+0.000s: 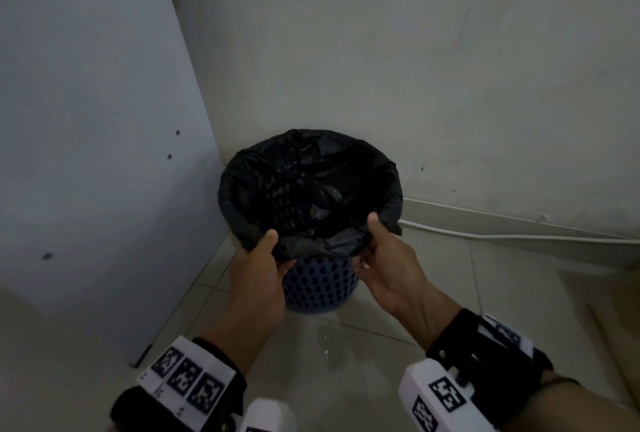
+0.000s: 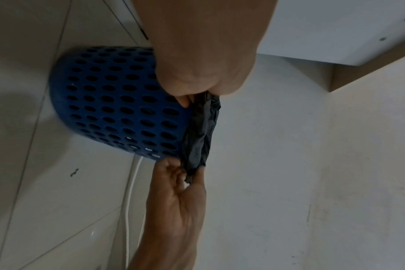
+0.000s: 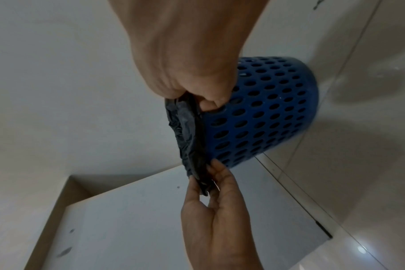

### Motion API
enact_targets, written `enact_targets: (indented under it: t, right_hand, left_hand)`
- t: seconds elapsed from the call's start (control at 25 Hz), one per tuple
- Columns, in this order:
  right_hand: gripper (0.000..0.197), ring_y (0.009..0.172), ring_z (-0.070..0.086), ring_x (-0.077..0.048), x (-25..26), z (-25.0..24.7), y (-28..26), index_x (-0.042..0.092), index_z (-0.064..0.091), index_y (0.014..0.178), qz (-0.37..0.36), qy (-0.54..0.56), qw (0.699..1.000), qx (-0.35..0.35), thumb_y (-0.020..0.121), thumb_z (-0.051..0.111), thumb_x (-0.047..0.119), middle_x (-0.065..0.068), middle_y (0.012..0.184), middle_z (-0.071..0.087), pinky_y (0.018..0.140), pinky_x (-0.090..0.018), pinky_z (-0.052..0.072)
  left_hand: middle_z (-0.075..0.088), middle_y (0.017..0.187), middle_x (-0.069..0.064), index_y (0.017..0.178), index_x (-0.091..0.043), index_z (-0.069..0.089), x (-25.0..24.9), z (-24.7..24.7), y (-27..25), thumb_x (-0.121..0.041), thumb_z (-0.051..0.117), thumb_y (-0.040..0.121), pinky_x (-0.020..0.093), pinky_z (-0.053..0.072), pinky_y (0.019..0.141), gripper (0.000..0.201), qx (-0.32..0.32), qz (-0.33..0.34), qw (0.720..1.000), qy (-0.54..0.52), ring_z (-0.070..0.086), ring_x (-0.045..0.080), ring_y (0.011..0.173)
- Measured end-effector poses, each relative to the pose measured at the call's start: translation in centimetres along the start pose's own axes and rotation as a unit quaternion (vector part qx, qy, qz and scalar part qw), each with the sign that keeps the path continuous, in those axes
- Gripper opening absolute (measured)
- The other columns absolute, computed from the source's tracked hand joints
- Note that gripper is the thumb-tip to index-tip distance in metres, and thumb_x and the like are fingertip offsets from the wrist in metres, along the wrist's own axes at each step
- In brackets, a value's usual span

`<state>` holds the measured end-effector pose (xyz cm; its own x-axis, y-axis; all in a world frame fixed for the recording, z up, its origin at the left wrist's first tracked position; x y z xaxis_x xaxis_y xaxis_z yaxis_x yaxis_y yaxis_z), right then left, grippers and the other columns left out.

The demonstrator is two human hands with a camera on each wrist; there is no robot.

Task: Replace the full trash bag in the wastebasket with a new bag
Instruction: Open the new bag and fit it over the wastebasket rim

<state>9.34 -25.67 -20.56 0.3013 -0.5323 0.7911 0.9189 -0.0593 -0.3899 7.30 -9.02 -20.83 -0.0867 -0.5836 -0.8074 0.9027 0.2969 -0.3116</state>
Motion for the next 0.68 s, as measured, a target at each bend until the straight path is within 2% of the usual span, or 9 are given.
enact_targets:
  t: [0.08,0.16,0.28,0.36,0.44,0.48,0.56,0.64,0.68]
  right_hand:
    - [0.021,0.057,0.049,-0.012,-1.1,1.0,-0.3,0.010,0.058,0.102,-0.009,-0.007,1.000,0.019,0.097,0.055,0.030,-0.009,0.074,0.054,0.051,-0.023,0.046]
    - [0.023,0.059,0.052,-0.015,-2.7,2.1,-1.1,0.006,0.060,0.099,-0.013,-0.020,0.997,0.069,0.096,0.056,0.029,-0.007,0.068,0.054,0.056,-0.025,0.050]
    - [0.036,0.081,0.067,-0.021,-4.9,2.8,-2.2,0.000,0.063,0.096,-0.005,-0.097,0.986,0.136,0.095,0.057,0.036,-0.008,0.087,0.069,0.076,-0.033,0.056]
    - [0.032,0.078,0.062,-0.016,-5.5,2.1,-2.2,0.008,0.059,0.085,-0.036,-0.163,0.978,0.128,0.095,0.055,0.039,-0.001,0.080,0.064,0.074,-0.031,0.053]
    - [0.022,0.075,0.053,-0.016,-5.3,0.8,-2.3,0.016,0.051,0.085,-0.118,-0.213,0.967,0.080,0.093,0.059,0.036,0.001,0.079,0.054,0.070,-0.032,0.050]
    - [0.020,0.077,0.052,-0.017,-5.1,-0.1,-2.2,0.019,0.049,0.092,-0.156,-0.234,0.958,0.051,0.091,0.062,0.032,0.000,0.086,0.051,0.069,-0.032,0.051]
    - [0.034,0.086,0.051,-0.012,-4.9,-1.8,-1.6,0.026,0.042,0.105,-0.196,-0.305,0.932,0.019,0.086,0.070,0.030,0.005,0.104,0.045,0.068,-0.020,0.047]
    - [0.044,0.096,0.052,-0.001,-5.0,-2.4,-0.6,0.030,0.041,0.110,-0.207,-0.352,0.912,0.037,0.082,0.075,0.029,0.011,0.113,0.045,0.072,-0.015,0.047]
    - [0.041,0.095,0.055,0.001,-5.2,-2.4,0.1,0.028,0.045,0.109,-0.222,-0.352,0.908,0.051,0.081,0.076,0.025,0.011,0.112,0.052,0.073,-0.017,0.050]
  left_hand:
    - [0.068,0.115,-0.001,0.126,-0.023,0.059,0.7,0.4,-0.9,-0.034,0.059,0.094,0.033,0.054,0.076,0.034,0.020,-0.036,0.999,0.014,0.065,0.019,0.099]
    - [0.071,0.116,0.001,0.126,-0.025,0.060,1.9,0.9,-1.7,-0.043,0.066,0.086,0.034,0.055,0.076,0.044,0.042,-0.054,0.997,0.032,0.068,0.021,0.101]
    - [0.068,0.121,0.007,0.133,-0.021,0.053,2.3,0.6,-1.5,-0.043,0.073,0.081,0.039,0.059,0.079,0.060,-0.006,-0.018,0.999,0.031,0.070,0.026,0.101]
    - [0.066,0.120,0.008,0.134,-0.017,0.050,1.1,0.1,-0.9,-0.027,0.063,0.092,0.040,0.060,0.077,0.044,-0.053,0.004,0.999,0.001,0.070,0.027,0.098]
    - [0.061,0.123,0.008,0.135,-0.013,0.048,-0.2,0.1,-0.8,-0.017,0.057,0.097,0.038,0.057,0.079,0.040,-0.068,0.013,0.997,-0.031,0.066,0.026,0.100]
    - [0.060,0.123,0.007,0.133,-0.011,0.048,-0.5,0.1,-0.9,-0.016,0.056,0.097,0.037,0.056,0.083,0.038,-0.070,0.018,0.997,-0.037,0.065,0.025,0.100]
    - [0.060,0.117,0.004,0.124,-0.013,0.051,-0.6,0.2,-1.2,-0.019,0.056,0.097,0.036,0.053,0.089,0.028,-0.067,0.032,0.997,-0.034,0.064,0.020,0.096]
    - [0.061,0.111,-0.002,0.123,-0.020,0.051,-0.1,0.3,-1.5,-0.026,0.056,0.097,0.037,0.052,0.092,0.027,-0.048,0.026,0.998,-0.027,0.064,0.018,0.096]
    - [0.062,0.110,-0.003,0.122,-0.022,0.052,0.3,0.3,-1.6,-0.031,0.056,0.096,0.037,0.052,0.092,0.027,-0.042,0.025,0.999,-0.021,0.064,0.018,0.097]
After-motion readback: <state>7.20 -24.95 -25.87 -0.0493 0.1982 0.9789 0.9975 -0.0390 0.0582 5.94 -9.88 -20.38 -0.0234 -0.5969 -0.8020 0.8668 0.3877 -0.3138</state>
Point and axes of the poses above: each hand's wrist, its own y-axis towards the middle knuckle, its own z-axis out of the palm, x = y × z, the point moved 2 cm from there along y, towards the middle knuckle
